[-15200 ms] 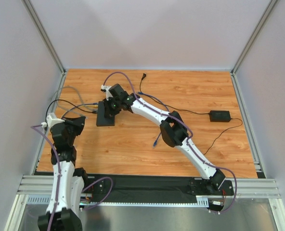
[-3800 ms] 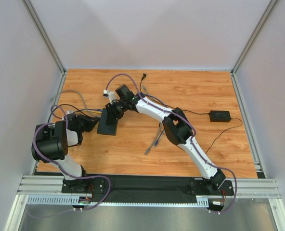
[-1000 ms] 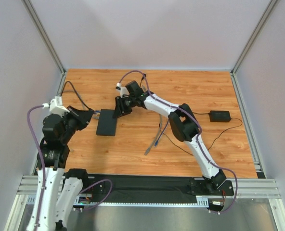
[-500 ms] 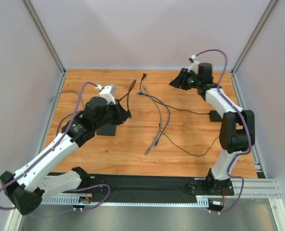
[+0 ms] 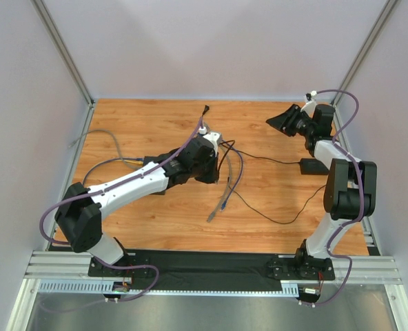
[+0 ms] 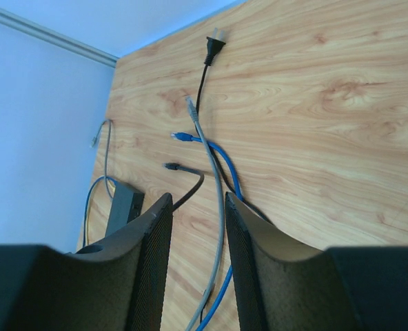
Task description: Pull the plug from the switch port
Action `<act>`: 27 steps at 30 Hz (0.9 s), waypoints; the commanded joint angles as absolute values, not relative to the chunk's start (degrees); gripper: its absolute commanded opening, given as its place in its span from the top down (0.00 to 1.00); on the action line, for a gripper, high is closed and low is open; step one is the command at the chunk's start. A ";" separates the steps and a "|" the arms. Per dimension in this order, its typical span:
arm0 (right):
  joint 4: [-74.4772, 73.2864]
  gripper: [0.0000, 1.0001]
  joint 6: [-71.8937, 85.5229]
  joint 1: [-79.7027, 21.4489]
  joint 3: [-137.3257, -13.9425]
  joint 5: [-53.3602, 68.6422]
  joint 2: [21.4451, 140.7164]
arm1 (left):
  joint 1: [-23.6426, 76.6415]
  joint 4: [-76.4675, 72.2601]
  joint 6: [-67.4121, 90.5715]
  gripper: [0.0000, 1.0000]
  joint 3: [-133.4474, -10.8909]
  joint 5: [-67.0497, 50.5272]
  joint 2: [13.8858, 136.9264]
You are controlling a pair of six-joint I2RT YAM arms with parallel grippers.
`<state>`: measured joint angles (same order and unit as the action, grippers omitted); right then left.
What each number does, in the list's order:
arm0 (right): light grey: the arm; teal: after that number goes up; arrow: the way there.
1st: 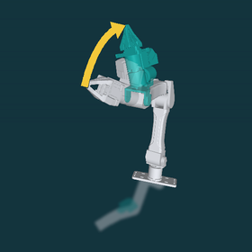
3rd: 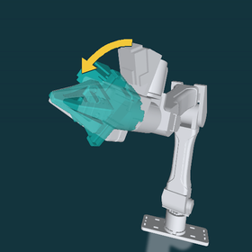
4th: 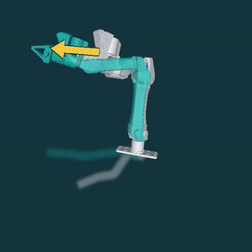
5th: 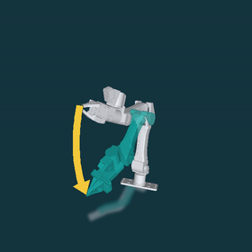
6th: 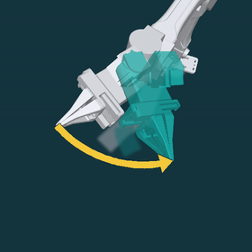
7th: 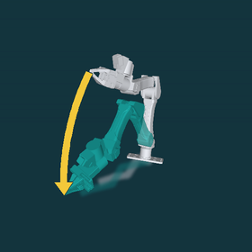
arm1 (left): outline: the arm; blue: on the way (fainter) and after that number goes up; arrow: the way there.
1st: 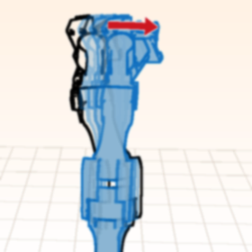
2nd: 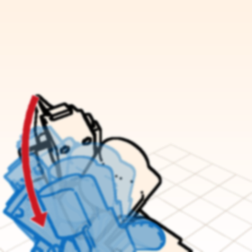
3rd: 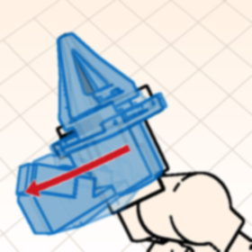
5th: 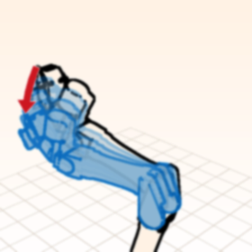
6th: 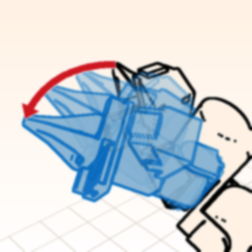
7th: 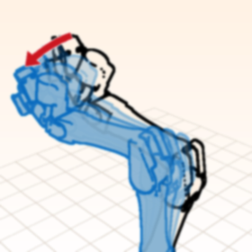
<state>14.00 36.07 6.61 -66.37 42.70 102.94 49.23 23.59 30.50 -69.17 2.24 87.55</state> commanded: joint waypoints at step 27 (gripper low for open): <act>19.78 0.61 40.52 3.96 -70.40 47.37 108.72 | 50.98 18.89 33.31 0.65 -70.49 1.14 99.58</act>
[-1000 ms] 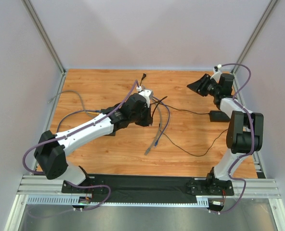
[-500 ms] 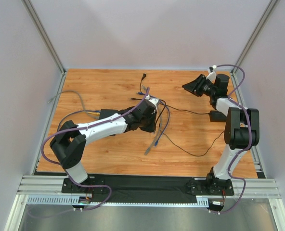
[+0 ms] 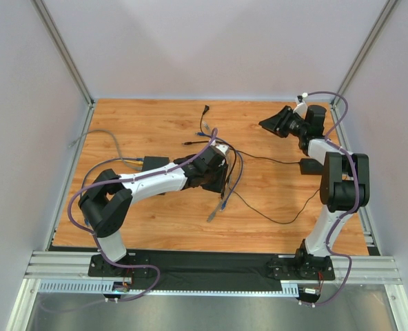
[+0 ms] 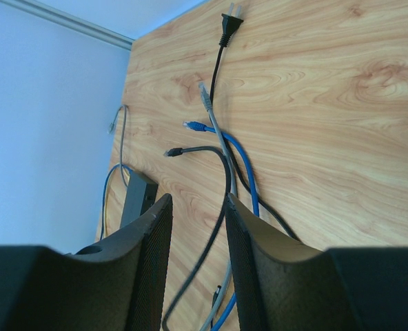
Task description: Pull the plug from the switch port
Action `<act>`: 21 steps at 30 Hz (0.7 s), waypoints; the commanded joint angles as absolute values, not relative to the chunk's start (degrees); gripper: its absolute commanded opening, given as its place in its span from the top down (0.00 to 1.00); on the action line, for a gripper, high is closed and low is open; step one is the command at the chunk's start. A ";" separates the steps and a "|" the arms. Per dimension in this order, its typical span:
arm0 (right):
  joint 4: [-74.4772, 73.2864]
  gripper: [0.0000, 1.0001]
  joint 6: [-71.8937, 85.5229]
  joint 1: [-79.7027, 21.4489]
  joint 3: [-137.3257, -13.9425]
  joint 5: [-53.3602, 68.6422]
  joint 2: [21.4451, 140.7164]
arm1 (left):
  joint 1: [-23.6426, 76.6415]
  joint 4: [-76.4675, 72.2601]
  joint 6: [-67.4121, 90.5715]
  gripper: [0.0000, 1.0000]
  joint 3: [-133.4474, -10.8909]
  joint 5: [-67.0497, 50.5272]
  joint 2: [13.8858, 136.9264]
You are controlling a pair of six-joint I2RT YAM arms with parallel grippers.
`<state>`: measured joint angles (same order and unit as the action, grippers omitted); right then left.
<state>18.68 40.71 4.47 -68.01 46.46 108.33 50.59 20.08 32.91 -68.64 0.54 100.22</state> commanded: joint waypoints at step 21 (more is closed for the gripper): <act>11.26 0.61 34.90 0.26 -75.14 45.18 110.04 | 48.00 19.95 32.52 0.41 -60.66 7.74 80.17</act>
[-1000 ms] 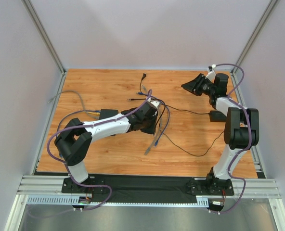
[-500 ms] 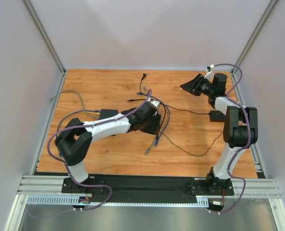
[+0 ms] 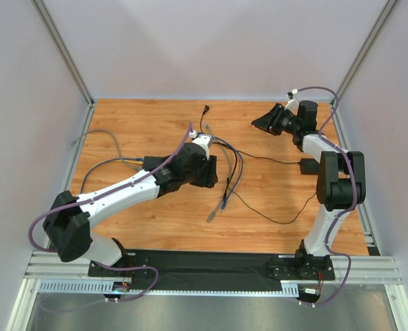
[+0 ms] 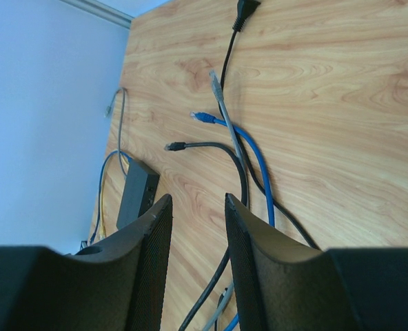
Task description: Pull the plug from the switch port
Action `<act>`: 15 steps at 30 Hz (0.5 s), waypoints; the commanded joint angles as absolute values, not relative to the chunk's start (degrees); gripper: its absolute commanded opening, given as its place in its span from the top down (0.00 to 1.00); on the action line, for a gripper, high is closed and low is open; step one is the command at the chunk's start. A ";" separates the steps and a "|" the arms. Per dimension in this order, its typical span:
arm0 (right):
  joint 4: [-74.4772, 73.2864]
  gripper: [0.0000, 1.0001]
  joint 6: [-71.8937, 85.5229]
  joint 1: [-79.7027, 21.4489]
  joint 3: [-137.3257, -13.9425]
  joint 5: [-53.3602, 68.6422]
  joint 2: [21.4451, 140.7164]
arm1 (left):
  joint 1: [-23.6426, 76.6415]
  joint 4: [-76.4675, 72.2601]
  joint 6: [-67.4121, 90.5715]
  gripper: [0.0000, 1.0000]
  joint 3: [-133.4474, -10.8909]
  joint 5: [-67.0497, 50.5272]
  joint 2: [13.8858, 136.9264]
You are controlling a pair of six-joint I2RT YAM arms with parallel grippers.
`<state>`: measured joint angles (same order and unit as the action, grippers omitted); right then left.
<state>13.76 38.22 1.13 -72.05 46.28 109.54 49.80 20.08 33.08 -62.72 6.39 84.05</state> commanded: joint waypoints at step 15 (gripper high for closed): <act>-5.25 0.61 25.67 -13.88 -87.53 38.68 113.20 | 32.00 22.24 33.92 0.38 -45.89 4.23 55.73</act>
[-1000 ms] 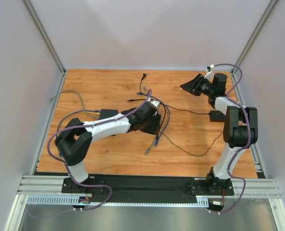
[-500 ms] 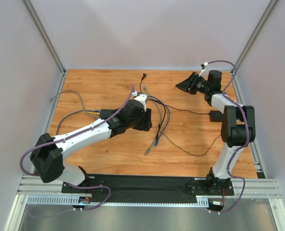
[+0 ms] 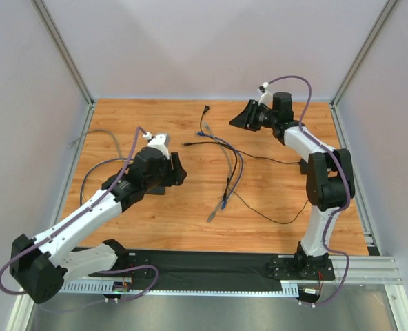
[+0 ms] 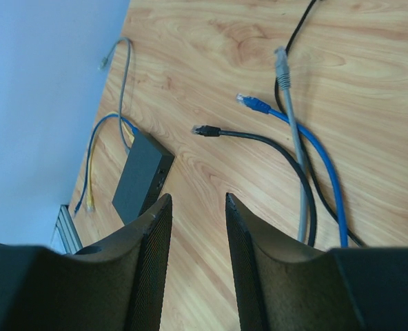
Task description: Pull the plug from the switch port
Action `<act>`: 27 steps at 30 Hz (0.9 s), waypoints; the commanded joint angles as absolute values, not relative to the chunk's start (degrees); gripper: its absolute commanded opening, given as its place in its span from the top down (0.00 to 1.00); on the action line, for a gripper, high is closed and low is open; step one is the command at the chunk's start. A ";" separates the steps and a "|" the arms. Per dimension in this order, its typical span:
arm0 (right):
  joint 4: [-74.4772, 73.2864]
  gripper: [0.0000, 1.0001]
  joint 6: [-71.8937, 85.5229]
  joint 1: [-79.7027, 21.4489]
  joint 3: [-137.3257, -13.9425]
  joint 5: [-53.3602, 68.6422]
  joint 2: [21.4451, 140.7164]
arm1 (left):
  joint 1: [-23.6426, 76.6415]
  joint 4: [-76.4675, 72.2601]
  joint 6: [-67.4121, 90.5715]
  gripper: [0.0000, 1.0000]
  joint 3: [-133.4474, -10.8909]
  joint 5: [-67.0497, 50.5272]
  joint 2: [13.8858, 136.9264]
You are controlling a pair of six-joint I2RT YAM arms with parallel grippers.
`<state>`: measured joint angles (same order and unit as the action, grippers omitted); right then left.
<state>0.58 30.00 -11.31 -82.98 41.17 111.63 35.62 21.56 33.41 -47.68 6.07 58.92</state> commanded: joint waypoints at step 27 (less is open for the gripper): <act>-22.76 0.64 16.53 -40.42 -115.65 28.57 130.43 | -15.64 12.50 44.72 0.37 -24.79 -20.65 41.82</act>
